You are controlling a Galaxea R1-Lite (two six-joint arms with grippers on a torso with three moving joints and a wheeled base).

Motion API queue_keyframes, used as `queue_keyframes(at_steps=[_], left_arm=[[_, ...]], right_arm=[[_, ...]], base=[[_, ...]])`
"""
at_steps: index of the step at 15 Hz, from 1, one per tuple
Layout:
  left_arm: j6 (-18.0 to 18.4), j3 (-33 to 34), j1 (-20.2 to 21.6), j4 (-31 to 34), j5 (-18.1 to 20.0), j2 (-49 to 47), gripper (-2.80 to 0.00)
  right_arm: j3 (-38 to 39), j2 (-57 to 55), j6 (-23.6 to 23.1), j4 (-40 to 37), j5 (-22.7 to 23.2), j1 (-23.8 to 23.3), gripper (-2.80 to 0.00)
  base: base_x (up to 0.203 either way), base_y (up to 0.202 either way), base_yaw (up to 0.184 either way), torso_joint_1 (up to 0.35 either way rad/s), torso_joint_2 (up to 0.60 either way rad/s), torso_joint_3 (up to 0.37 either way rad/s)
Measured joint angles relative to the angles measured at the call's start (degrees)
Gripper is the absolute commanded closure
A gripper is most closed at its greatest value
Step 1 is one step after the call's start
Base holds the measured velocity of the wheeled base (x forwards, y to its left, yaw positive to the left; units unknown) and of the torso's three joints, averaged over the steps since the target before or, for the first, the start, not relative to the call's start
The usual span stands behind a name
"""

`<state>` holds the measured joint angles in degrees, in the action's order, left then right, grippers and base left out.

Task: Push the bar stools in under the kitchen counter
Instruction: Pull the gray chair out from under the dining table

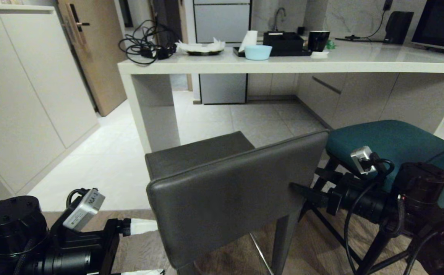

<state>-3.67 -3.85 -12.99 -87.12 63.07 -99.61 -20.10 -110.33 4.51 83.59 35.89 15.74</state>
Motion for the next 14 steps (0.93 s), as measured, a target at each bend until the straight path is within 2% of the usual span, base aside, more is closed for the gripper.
queue_keyframes(at_steps=[8, 12, 14], left_arm=[[0.10, 1.66, 9.59, -0.64, -0.83, 1.02, -2.80], [-0.01, 2.32, 6.56, -0.31, -0.81, 2.38, -2.80], [-0.10, 2.62, 6.42, -0.20, -0.89, 3.16, -2.80]], right_arm=[[4.17, 6.25, 0.28, -0.83, 1.16, -2.99, -2.80], [3.20, 6.58, 0.34, -0.31, 0.77, -4.75, -2.80], [3.62, 7.24, 0.41, -0.29, 1.93, -5.73, -2.80]], base=[[0.000, 0.000, 0.000, 0.000, 0.00, 0.000], [0.000, 0.000, 0.000, 0.000, 0.00, 0.000], [0.000, 0.000, 0.000, 0.000, 0.00, 0.000]])
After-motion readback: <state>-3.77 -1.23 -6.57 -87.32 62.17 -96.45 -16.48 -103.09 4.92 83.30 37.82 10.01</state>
